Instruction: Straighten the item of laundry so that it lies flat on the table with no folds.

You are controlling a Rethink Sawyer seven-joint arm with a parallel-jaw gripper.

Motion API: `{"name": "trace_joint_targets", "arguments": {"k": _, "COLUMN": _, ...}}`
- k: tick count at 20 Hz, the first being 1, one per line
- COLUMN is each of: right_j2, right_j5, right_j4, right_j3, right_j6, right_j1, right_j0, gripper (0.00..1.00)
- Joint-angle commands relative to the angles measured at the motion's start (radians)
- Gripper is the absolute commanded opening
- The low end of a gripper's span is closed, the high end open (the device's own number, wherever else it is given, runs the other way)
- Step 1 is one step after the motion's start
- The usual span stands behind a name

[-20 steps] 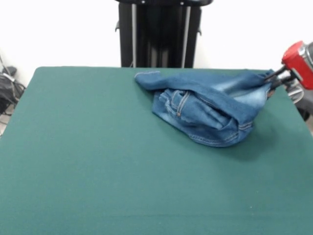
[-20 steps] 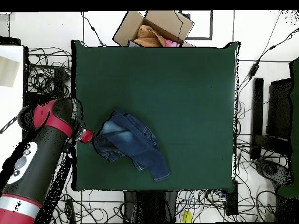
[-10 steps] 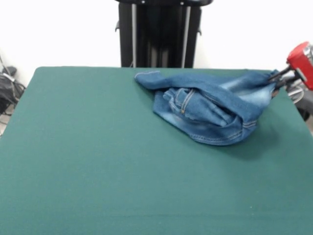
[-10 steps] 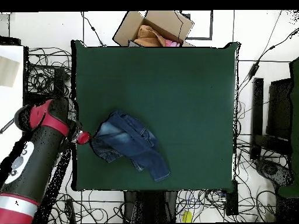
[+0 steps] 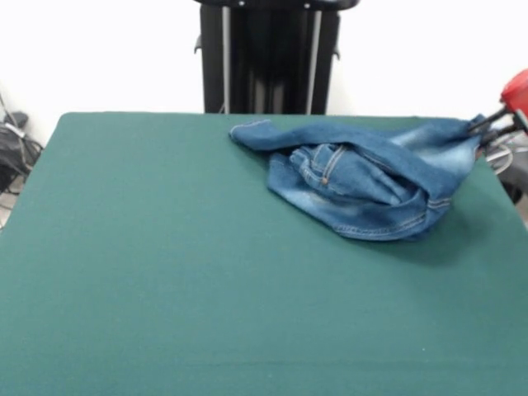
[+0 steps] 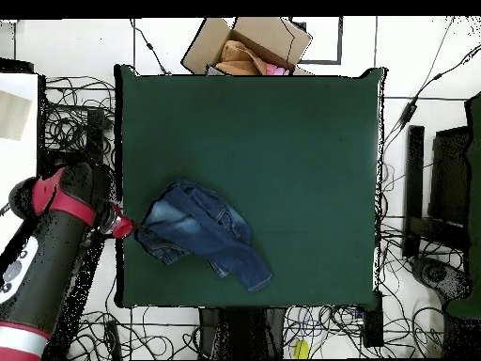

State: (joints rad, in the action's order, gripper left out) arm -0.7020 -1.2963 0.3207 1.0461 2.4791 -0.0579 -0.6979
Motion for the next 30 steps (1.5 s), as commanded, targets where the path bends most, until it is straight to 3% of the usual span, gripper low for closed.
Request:
{"name": "trace_joint_targets", "arguments": {"k": 1, "right_j2": 0.047, "right_j5": -0.141, "right_j4": 0.072, "right_j3": -0.08, "right_j6": 0.396, "right_j1": 0.032, "right_j0": -0.021, "gripper": 0.0}}
{"name": "trace_joint_targets", "arguments": {"k": 9, "right_j2": 0.047, "right_j5": -0.145, "right_j4": 0.049, "right_j3": -0.083, "right_j6": 0.421, "right_j1": 0.038, "right_j0": -0.034, "gripper": 0.0}}
{"name": "trace_joint_targets", "arguments": {"k": 11, "right_j2": 0.056, "right_j5": -0.065, "right_j4": -0.006, "right_j3": -0.014, "right_j6": 0.317, "right_j1": 0.005, "right_j0": -0.036, "gripper": 0.0}}
{"name": "trace_joint_targets", "arguments": {"k": 14, "right_j2": 0.06, "right_j5": 0.122, "right_j4": -0.104, "right_j3": 0.171, "right_j6": 0.147, "right_j1": -0.072, "right_j0": -0.029, "gripper": 0.0}}
{"name": "trace_joint_targets", "arguments": {"k": 17, "right_j2": 0.078, "right_j5": 0.268, "right_j4": -0.162, "right_j3": 0.302, "right_j6": 0.065, "right_j1": -0.131, "right_j0": -0.008, "gripper": 0.0}}
{"name": "trace_joint_targets", "arguments": {"k": 26, "right_j2": 0.127, "right_j5": 0.537, "right_j4": -0.289, "right_j3": 0.499, "right_j6": 0.008, "right_j1": -0.219, "right_j0": 0.075, "gripper": 0.0}}
{"name": "trace_joint_targets", "arguments": {"k": 30, "right_j2": 0.141, "right_j5": 0.51, "right_j4": -0.291, "right_j3": 0.487, "right_j6": 0.057, "right_j1": -0.219, "right_j0": 0.072, "gripper": 0.0}}
